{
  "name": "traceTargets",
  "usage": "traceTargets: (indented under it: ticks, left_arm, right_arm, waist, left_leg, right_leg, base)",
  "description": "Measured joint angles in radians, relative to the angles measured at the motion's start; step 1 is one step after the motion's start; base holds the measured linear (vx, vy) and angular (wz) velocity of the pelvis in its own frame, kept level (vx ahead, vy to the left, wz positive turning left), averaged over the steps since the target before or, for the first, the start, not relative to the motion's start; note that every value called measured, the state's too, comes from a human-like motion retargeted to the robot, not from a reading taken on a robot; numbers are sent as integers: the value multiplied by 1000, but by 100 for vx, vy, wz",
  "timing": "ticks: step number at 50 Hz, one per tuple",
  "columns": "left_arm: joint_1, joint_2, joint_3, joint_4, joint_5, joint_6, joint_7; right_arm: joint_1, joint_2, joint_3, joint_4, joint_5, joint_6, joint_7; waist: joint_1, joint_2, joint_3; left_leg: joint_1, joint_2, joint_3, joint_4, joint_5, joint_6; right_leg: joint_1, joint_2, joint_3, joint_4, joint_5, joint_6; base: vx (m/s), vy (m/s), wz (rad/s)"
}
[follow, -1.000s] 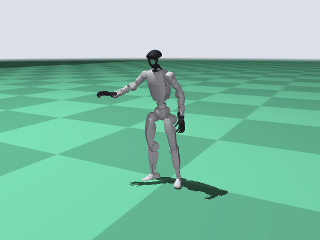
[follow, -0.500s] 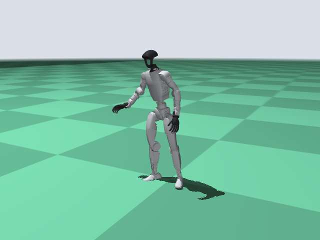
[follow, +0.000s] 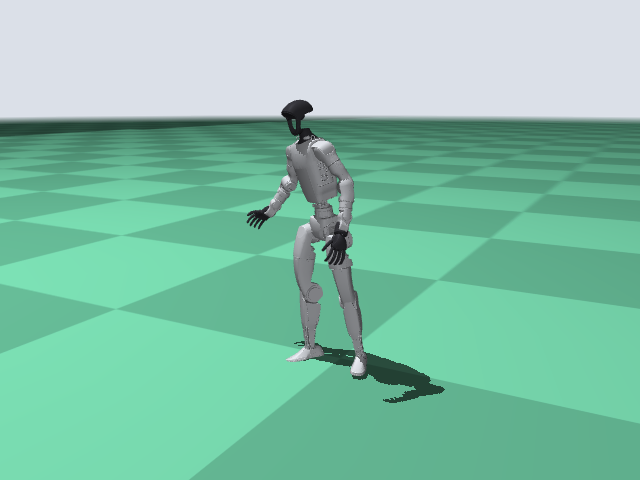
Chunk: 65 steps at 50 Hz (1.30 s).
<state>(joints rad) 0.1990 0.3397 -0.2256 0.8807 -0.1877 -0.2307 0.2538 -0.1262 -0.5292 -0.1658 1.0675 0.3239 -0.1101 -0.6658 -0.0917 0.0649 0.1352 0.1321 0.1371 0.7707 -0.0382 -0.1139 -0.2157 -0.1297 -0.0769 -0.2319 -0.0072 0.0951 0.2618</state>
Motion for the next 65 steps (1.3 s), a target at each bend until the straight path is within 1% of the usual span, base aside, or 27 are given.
traceTargets:
  ticks: [3,5,8,13,15,18,21,23,25,29,30,32,35,39,42,43,45,48,50,53,55,57,58,60,61,63,65]
  left_arm:
    - [-13,3,-15,-10,-46,26,13]
    - [-20,7,-24,-13,-56,30,14]
    - [-18,14,-30,-12,-32,7,11]
    - [12,21,-16,1,58,-55,-15]
    - [24,25,-14,7,93,-70,-35]
    - [29,33,-18,15,128,-77,-57]
    - [20,42,-23,14,129,-64,-55]
    - [11,48,-25,8,108,-47,-40]
    - [0,54,-26,1,67,-25,-16]
    - [-21,61,-28,-9,-26,19,38]
    - [-26,63,-29,-9,-42,26,47]
    - [-32,68,-31,-7,-47,30,50]
    - [-30,74,-29,-3,-11,17,25]
    - [-6,78,-17,-6,76,-31,-20]
    - [11,78,-11,-8,135,-63,-44]
    - [14,78,-10,-9,149,-70,-51]
    - [14,77,-11,-9,166,-74,-60]
    - [2,75,-13,-9,155,-61,-55]
    - [-7,76,-14,-9,135,-44,-43]
    - [-18,80,-17,-11,82,-9,-12]
    - [-22,82,-19,-12,38,17,10]
    - [-23,84,-20,-11,5,36,25]
    - [-21,86,-20,-9,-4,42,27]
    - [-14,89,-19,-6,-4,44,17]
    - [-8,91,-17,-3,7,39,4]
    - [7,94,-14,2,34,22,-25]
    - [22,96,-11,9,67,-2,-54]
  right_arm:
    - [-17,-4,-100,-4,177,-7,-39]
    - [-18,-9,-107,-26,200,-14,-35]
    - [3,-22,1,-98,43,-20,1]
    - [38,-112,235,-282,-413,-60,114]
    - [33,-165,289,-336,-560,-83,169]
    - [4,-221,318,-345,-663,-93,212]
    - [-35,-235,284,-276,-604,-60,189]
    - [-68,-229,224,-213,-488,-27,143]
    - [-107,-221,145,-165,-325,-1,82]
    - [-188,-219,1,-149,-4,4,-46]
    - [-205,-221,-18,-156,47,0,-68]
    - [-220,-233,-3,-178,47,-2,-69]
    - [-209,-272,111,-233,-123,2,0]
    - [-177,-378,308,-361,-538,-35,134]
    - [-178,-463,399,-449,-817,-80,196]
    - [-182,-482,414,-463,-873,-90,207]
    - [-188,-498,424,-462,-916,-95,218]
    - [-196,-467,371,-381,-803,-59,189]
    - [-209,-431,298,-305,-664,-22,148]
    - [-256,-381,154,-221,-389,17,61]
    - [-298,-359,69,-202,-208,30,-4]
    - [-335,-350,24,-214,-96,31,-53]
    - [-349,-350,19,-227,-72,29,-63]
    - [-364,-360,48,-265,-99,28,-47]
    - [-365,-374,86,-293,-154,24,-16]
    - [-365,-413,174,-357,-292,8,60]
    - [-372,-468,273,-432,-457,-28,145]
  waist:
    - [5,2,0]
    - [13,1,-1]
    - [28,-6,-5]
    - [40,-22,-20]
    - [45,-28,-28]
    - [54,-36,-38]
    - [65,-44,-45]
    - [73,-50,-47]
    - [80,-57,-47]
    - [93,-73,-42]
    - [97,-78,-40]
    - [105,-87,-37]
    - [116,-100,-34]
    - [123,-110,-34]
    - [127,-112,-34]
    - [128,-112,-33]
    - [130,-113,-30]
    - [134,-114,-25]
    - [136,-115,-21]
    - [139,-118,-13]
    - [139,-120,-7]
    - [140,-122,-1]
    - [140,-123,2]
    - [140,-126,5]
    - [140,-127,6]
    - [139,-129,5]
    - [138,-130,2]
  left_leg:
    - [5,-9,-4,-1,-5,6]
    - [10,-12,-1,0,-7,9]
    - [16,-11,9,3,-10,10]
    - [23,0,31,14,-11,5]
    - [24,4,37,19,-12,3]
    - [23,8,36,24,-14,1]
    - [21,6,25,25,-17,2]
    - [19,2,13,24,-19,4]
    - [18,-5,0,21,-21,7]
    - [17,-21,-26,16,-25,14]
    - [17,-24,-31,15,-26,15]
    - [17,-27,-36,14,-27,17]
    - [16,-26,-37,15,-27,15]
    - [11,-14,-30,16,-23,7]
    - [6,-4,-28,16,-18,0]
    - [4,-2,-29,17,-17,-2]
    - [0,1,-35,17,-15,-4]
    - [-8,1,-50,18,-15,-5]
    - [-12,-3,-63,17,-15,-4]
    - [-15,-12,-80,14,-16,-1]
    - [-14,-18,-87,12,-16,2]
    - [-11,-23,-87,10,-16,4]
    - [-8,-24,-85,9,-16,5]
    - [-3,-23,-75,8,-16,6]
    - [-1,-20,-67,8,-15,6]
    - [4,-13,-49,7,-14,4]
    - [8,-3,-30,8,-10,0]
  right_leg:
    - [5,-12,2,5,-4,0]
    - [7,-15,6,7,-5,0]
    - [8,-12,16,7,-4,0]
    - [7,5,33,5,3,0]
    - [7,11,37,4,5,0]
    - [8,13,35,4,6,0]
    - [12,6,26,6,3,0]
    - [15,-3,17,8,0,0]
    - [19,-15,7,11,-4,0]
    - [28,-39,-9,18,-11,0]
    - [30,-44,-12,19,-12,0]
    - [31,-49,-15,22,-13,0]
    - [30,-48,-15,23,-12,0]
    - [23,-32,-14,21,-6,0]
    - [17,-20,-17,19,-2,0]
    - [16,-18,-20,19,-1,0]
    - [15,-16,-26,19,-1,0]
    - [17,-22,-40,20,-2,0]
    - [19,-30,-50,21,-5,0]
    - [25,-44,-62,23,-9,0]
    - [29,-53,-65,24,-12,0]
    - [31,-58,-63,25,-13,0]
    - [32,-58,-60,25,-13,0]
    - [31,-54,-51,24,-12,0]
    - [29,-48,-45,22,-10,0]
    - [25,-35,-31,18,-5,0]
    - [20,-17,-18,13,1,0]
  base:
    - [3,9,5]
    - [1,3,-2]
    - [0,0,-13]
    - [0,-3,-22]
    - [0,0,0]
    - [0,0,0]
    - [1,4,14]
    - [1,9,31]
    - [1,10,36]
    - [1,10,33]
    - [0,7,23]
    - [0,3,9]
    - [0,0,0]
    - [-3,-5,-6]
    - [-3,-7,-2]
    - [0,0,0]
    - [-1,-1,9]
    - [-1,2,27]
    - [0,5,33]
    - [1,6,29]
    - [0,3,11]
    - [0,0,0]
    - [0,0,0]
    - [-1,-4,-27]
    - [-2,-7,-39]
    - [-2,-10,-47]
    - [-3,-14,-50]
